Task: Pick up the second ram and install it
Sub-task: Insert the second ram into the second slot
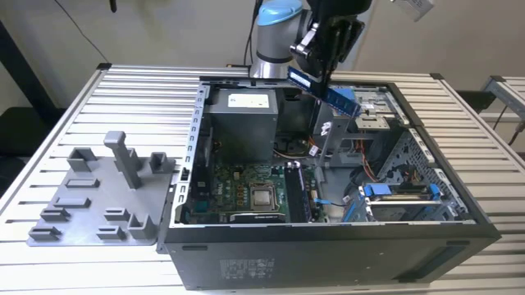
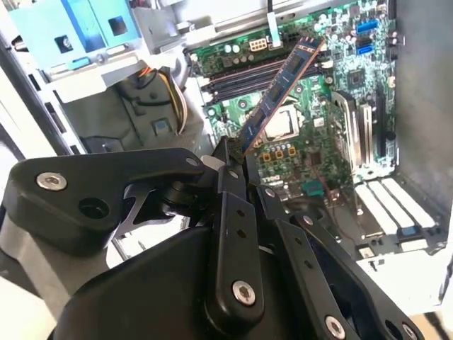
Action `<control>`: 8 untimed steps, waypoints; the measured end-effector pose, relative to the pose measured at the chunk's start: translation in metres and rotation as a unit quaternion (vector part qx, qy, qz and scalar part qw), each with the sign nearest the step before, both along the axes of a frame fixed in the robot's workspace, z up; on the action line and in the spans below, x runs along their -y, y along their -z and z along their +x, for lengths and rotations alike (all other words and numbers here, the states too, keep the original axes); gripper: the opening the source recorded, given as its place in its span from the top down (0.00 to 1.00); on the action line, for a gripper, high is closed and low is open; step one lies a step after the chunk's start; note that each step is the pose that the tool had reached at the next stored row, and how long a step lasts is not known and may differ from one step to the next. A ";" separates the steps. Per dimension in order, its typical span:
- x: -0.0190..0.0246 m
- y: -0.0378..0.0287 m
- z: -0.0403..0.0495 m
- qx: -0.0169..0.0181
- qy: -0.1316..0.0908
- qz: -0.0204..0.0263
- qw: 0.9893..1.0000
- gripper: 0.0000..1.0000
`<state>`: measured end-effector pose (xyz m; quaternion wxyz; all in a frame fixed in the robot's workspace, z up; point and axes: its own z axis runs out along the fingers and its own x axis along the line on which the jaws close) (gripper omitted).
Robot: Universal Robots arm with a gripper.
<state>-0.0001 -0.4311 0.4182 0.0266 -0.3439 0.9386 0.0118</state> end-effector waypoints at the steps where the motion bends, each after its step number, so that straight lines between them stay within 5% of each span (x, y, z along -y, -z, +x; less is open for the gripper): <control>1: 0.0000 0.0000 0.0000 0.000 0.007 0.000 1.000 0.85; 8: 0.0000 0.0001 0.0000 0.000 0.052 0.000 0.999 0.85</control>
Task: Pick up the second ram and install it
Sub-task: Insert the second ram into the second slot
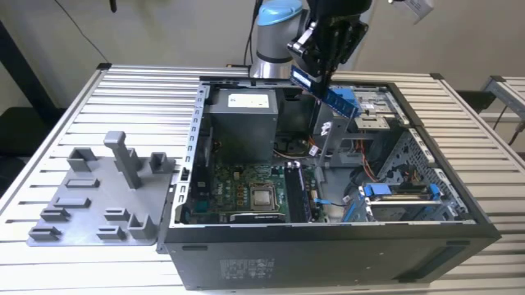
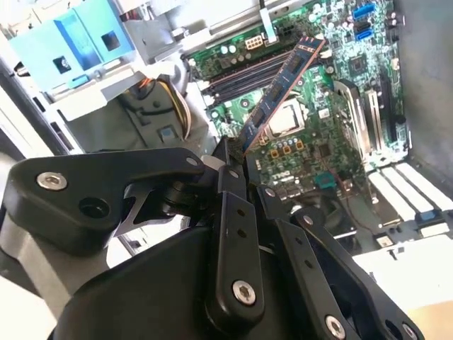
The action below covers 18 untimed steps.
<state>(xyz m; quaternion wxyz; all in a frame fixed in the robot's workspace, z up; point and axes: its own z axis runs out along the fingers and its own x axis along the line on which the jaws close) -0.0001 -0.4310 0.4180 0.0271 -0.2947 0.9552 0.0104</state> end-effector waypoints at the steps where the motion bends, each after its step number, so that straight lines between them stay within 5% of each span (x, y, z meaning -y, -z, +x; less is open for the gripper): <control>1: 0.0000 0.0000 0.0000 0.000 0.006 0.000 1.000 0.85; 11: 0.0000 0.0001 0.0000 0.000 0.062 0.000 0.998 0.85; 18: 0.0000 0.0003 0.0000 0.000 0.109 0.000 0.994 0.85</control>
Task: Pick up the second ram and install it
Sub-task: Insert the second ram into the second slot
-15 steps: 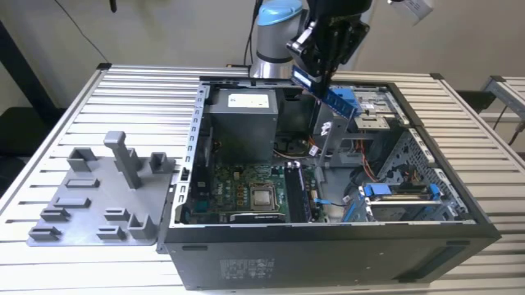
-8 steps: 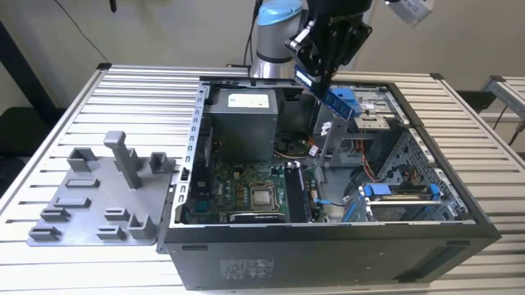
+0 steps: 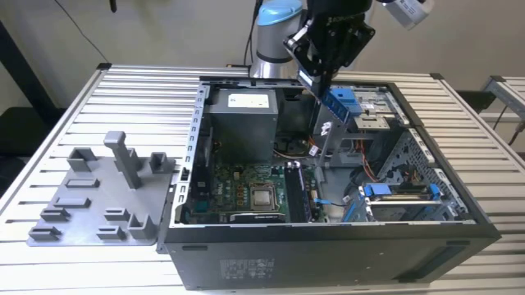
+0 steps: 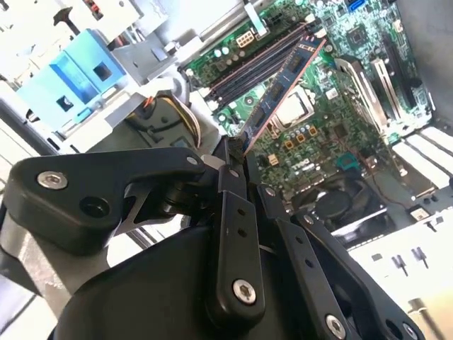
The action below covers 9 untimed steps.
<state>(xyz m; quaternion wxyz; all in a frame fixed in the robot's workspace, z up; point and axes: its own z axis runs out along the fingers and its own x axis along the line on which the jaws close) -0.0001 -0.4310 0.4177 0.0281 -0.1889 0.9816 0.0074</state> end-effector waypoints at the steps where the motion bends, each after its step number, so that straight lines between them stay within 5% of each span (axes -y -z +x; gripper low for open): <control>1: 0.0000 0.0001 0.0000 0.000 0.008 0.000 1.000 0.85; 5: 0.0000 0.0005 0.0000 0.000 0.044 0.000 0.999 0.85; 9: 0.0000 0.0011 0.0000 -0.002 0.053 -0.001 0.999 0.85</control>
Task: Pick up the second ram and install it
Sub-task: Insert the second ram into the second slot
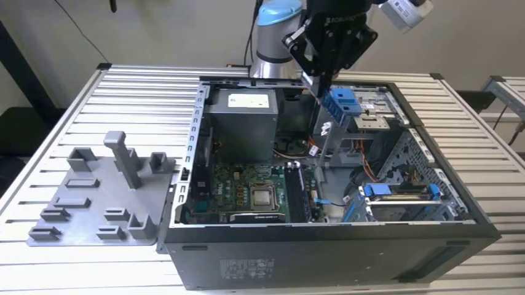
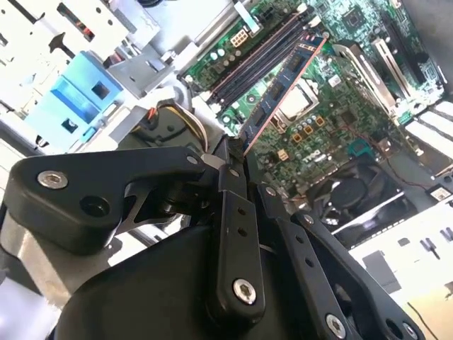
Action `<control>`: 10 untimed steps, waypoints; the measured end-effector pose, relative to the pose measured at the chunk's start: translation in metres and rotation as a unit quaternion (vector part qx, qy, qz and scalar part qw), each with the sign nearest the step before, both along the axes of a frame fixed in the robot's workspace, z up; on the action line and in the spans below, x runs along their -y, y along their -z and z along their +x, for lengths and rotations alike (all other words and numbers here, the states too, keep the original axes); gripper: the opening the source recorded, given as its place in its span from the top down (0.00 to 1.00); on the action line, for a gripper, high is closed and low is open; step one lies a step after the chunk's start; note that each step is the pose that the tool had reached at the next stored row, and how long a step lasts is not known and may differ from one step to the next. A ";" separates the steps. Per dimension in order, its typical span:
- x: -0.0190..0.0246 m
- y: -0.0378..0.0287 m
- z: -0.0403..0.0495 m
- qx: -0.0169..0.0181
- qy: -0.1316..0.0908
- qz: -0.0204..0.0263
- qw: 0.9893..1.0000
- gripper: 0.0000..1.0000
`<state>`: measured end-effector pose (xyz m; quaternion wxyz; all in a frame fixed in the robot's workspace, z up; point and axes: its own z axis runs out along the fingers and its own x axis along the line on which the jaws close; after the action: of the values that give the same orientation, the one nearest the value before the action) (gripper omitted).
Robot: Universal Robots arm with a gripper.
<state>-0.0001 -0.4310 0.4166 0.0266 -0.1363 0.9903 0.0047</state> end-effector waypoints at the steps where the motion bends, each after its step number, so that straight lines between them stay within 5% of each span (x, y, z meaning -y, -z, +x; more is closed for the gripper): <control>1: 0.0000 0.0004 0.0001 -0.002 0.001 0.000 1.000 0.85; 3: 0.0000 0.0011 0.0002 -0.006 0.004 -0.002 1.000 0.85; 10: 0.0000 0.0053 0.0002 -0.007 0.060 -0.001 0.998 0.85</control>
<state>0.0001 -0.4310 0.4113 0.0197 -0.0765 0.9969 0.0026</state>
